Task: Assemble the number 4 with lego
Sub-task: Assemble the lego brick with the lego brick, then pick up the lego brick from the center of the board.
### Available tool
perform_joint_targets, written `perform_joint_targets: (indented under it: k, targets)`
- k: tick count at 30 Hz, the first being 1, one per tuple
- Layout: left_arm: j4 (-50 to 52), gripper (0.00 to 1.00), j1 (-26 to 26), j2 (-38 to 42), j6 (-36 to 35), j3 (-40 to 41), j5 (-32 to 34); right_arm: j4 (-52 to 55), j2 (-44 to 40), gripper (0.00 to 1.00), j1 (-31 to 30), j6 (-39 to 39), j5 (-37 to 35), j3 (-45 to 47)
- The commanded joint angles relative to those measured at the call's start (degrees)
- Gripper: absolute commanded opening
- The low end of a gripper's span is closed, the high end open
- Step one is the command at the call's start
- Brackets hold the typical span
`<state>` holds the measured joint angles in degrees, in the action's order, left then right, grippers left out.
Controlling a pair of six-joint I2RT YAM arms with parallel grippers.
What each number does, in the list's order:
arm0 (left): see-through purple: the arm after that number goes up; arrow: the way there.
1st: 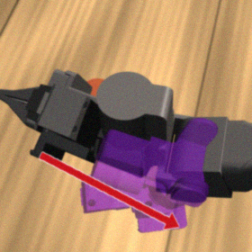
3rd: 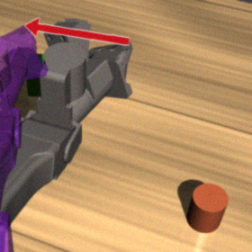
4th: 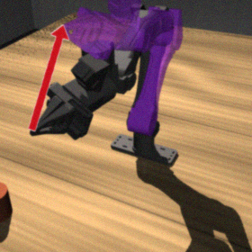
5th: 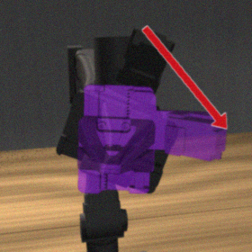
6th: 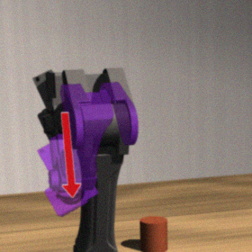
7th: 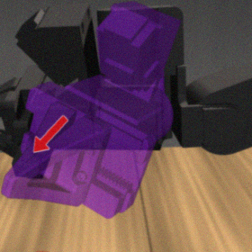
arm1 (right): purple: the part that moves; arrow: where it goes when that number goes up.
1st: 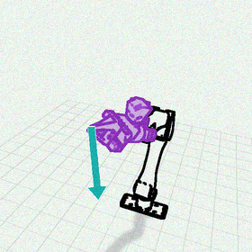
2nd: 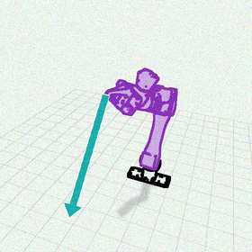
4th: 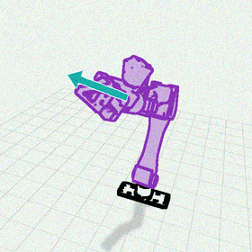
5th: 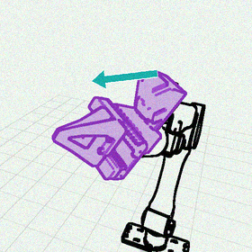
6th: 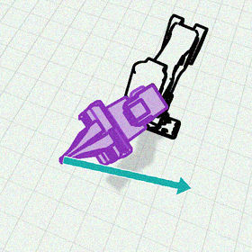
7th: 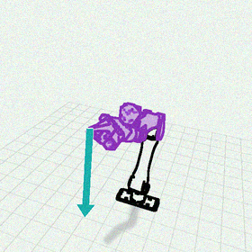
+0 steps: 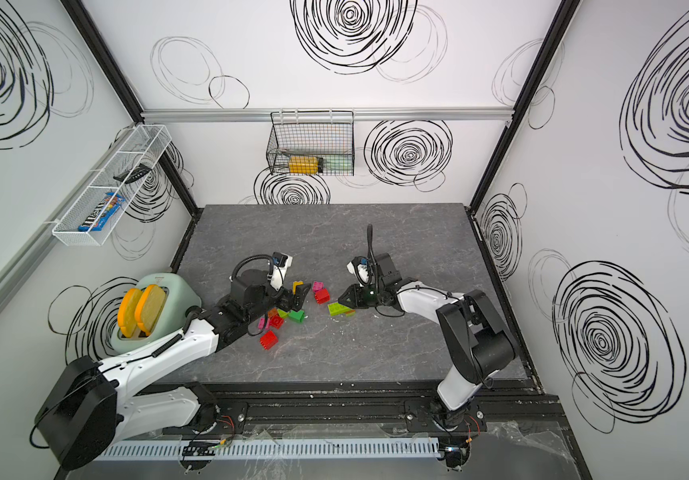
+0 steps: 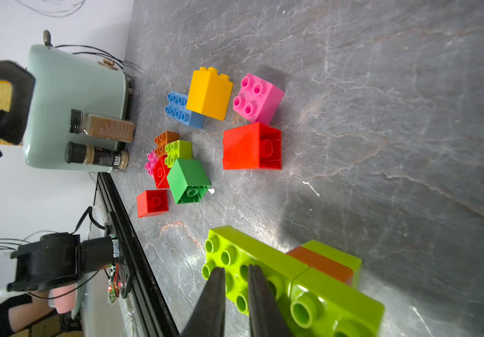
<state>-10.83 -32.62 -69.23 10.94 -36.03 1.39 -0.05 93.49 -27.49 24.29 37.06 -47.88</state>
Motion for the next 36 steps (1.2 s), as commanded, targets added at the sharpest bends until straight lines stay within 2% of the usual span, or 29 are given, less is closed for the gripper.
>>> perform_joint_targets:
  k: [1, 9, 11, 14, 19, 21, 23, 25, 29, 36]
  targets:
    - [0.71, 0.96, 0.80, -1.96, 3.11, -3.14, 1.21, 3.64, -0.96, 0.29, -0.13, -0.21, -1.99, -0.97]
    - [7.39, 0.96, 1.31, -6.38, 8.36, -7.31, 7.46, 4.20, -3.53, 0.43, -0.69, -0.86, -0.67, -3.50]
    - [7.55, 0.96, 1.99, -5.82, 11.64, -6.66, 10.01, 4.07, -4.91, 0.48, -1.73, -1.90, -1.35, -4.59]
    - [8.64, 0.96, 5.02, -4.41, 17.28, -5.18, 10.22, 3.06, -5.79, 0.56, -4.63, -4.82, -4.48, -5.85]
    - [12.40, 0.96, 15.82, -2.12, 24.31, -2.07, -0.31, 3.98, -2.27, 0.75, -14.00, -16.86, -13.04, -10.17]
    - [13.18, 0.96, 21.22, -1.06, 26.52, -0.01, -6.79, 5.03, 0.62, 0.89, -17.77, -19.50, -20.05, -12.59]
    - [13.42, 0.96, 26.10, 0.76, 27.53, 2.18, -12.65, 4.86, 3.32, 0.91, -20.18, -22.01, -23.85, -14.50]
    - [15.57, 0.96, 28.56, 3.51, 26.26, 3.14, -13.23, 5.07, 6.43, 0.93, -21.91, -25.37, -25.07, -16.63]
    - [19.53, 0.96, 30.67, 8.15, 23.95, 3.85, -12.88, 9.54, 13.34, 0.94, -24.37, -33.16, -26.49, -22.61]
    - [17.79, 0.96, 32.36, 11.34, 23.27, 6.39, -21.24, 16.98, 23.12, 0.97, -25.81, -39.78, -32.31, -31.79]
